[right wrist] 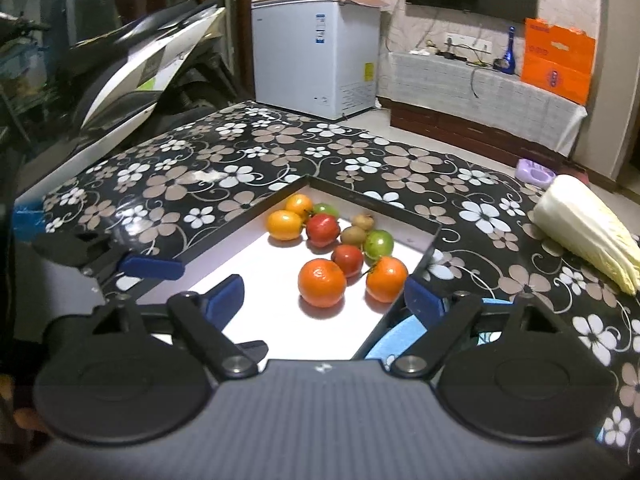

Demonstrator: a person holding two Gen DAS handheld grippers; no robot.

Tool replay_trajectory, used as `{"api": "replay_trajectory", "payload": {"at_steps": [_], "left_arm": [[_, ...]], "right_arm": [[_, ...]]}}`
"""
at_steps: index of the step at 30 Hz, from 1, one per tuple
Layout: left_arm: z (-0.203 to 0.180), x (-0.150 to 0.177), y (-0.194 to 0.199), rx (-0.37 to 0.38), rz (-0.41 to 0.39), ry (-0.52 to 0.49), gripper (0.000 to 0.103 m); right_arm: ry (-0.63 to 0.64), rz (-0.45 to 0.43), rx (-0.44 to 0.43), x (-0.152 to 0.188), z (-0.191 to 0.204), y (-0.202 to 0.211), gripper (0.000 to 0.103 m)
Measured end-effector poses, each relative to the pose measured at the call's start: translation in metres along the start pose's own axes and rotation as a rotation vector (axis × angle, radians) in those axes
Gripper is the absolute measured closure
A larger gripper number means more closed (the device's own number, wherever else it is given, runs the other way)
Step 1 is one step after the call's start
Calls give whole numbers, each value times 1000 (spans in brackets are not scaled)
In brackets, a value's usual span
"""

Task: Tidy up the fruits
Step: 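Move the right tool over the tray toward a mandarin orange, then close the right tool on the mandarin orange and lift it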

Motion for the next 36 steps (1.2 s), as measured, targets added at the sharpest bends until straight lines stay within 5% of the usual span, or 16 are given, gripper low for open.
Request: {"api": "replay_trajectory", "payload": {"at_steps": [11,36], "left_arm": [[0,4,-4,-8,15,-6,4],[8,9,-11,-27,46,11,4]], "right_arm": [[26,30,-6,5,9,-14,32],[-62,127,-27,8,10,-72,35]]}}
Point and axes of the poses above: each gripper's, at about its wrist camera, not at the fingertips, and y roughly against the way its jaws point, z to its left, x to its underside, the point moved 9 cm from there along -y, roughly the way its jaws point, and after that the axes turned 2 degrees about x, right-handed, at the moved point
